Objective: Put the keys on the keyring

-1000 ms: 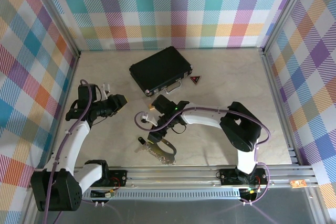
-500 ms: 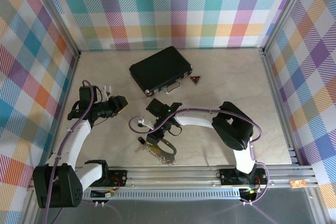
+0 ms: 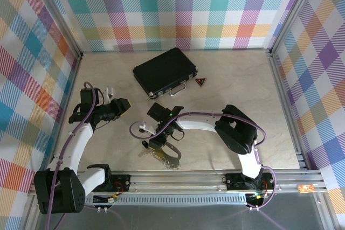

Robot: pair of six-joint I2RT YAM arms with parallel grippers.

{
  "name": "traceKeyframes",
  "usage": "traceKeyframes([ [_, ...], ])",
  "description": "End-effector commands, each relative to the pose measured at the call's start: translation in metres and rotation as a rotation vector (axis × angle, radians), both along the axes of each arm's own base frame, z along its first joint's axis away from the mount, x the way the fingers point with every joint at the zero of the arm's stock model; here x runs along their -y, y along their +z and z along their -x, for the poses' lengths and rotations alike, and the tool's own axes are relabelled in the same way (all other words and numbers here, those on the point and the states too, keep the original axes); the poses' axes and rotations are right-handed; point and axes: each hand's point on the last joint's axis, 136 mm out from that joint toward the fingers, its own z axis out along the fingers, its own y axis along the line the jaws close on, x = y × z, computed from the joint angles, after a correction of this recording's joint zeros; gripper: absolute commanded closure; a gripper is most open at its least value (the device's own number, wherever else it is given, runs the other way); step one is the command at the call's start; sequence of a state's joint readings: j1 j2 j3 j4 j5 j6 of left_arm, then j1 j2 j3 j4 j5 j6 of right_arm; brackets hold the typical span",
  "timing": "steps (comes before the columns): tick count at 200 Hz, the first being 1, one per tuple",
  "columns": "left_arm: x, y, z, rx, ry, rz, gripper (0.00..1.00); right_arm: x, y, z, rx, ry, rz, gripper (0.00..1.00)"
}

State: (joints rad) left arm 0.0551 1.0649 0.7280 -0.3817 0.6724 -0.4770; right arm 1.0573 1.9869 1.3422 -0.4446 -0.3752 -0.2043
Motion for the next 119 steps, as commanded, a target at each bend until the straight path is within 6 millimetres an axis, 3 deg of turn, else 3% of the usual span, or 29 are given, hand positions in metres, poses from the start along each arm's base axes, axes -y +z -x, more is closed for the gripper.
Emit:
traceKeyframes([
  [1, -0.0027, 0.0030, -0.0026, 0.031, -0.010, 0.002, 0.67, -0.0060, -0.0039, 0.0080, -0.006, 0.048, 0.004, 0.76],
  [119, -0.0042, -0.0009, -0.0012, 0.027, -0.010, 0.010, 0.67, -0.0070, -0.0117, 0.0096, 0.007, 0.053, 0.022, 0.83],
])
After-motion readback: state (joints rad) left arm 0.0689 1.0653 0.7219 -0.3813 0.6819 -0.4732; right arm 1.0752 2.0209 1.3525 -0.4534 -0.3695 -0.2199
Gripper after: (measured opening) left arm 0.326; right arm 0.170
